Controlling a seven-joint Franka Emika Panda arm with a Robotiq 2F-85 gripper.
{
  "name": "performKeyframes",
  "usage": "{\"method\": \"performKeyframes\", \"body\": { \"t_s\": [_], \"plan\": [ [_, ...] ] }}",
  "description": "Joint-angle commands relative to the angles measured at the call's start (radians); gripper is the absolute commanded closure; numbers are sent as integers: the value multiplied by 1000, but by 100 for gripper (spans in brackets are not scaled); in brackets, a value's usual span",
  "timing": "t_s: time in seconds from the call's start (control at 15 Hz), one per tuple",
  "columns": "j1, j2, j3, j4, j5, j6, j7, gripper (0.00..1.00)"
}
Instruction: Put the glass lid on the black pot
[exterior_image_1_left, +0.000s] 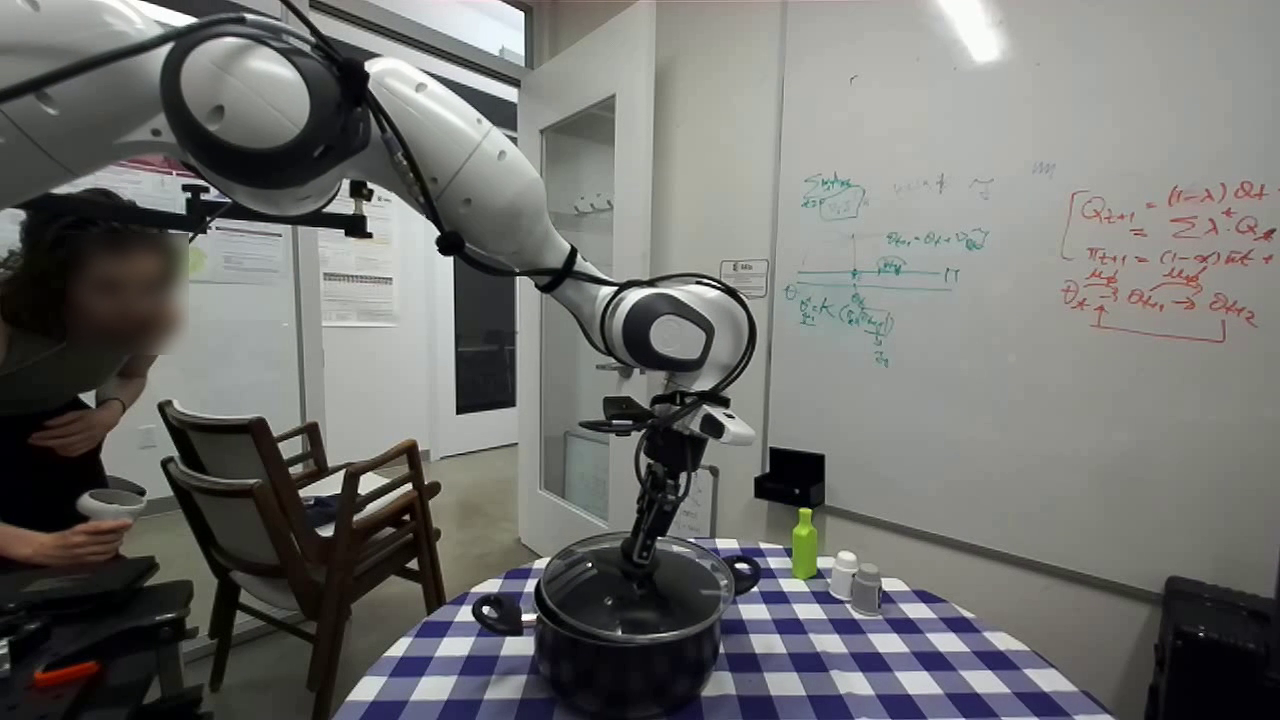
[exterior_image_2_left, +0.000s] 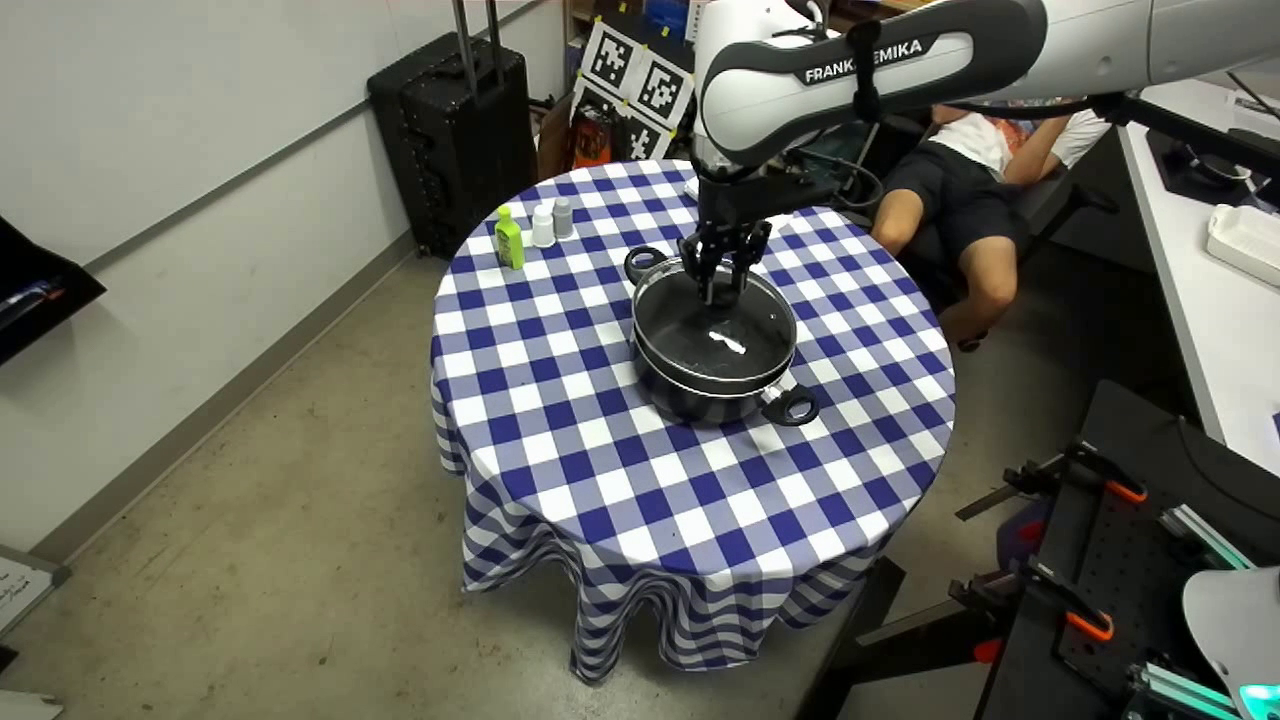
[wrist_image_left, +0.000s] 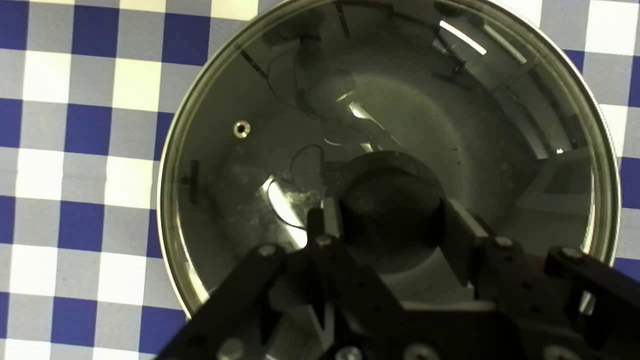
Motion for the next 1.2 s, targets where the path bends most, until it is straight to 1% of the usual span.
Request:
{"method": "performKeyframes", "body": {
  "t_s": [0.0, 0.4, 0.73, 1.13],
  "plan": [
    [-2, 22, 6, 64, 7, -42, 13, 75],
    [-1, 18, 10, 56, 10, -41, 15, 75],
    [2, 5, 14, 27, 11, -44, 12, 75],
    [9, -2, 17, 5, 8, -78, 14, 75]
  ]
}}
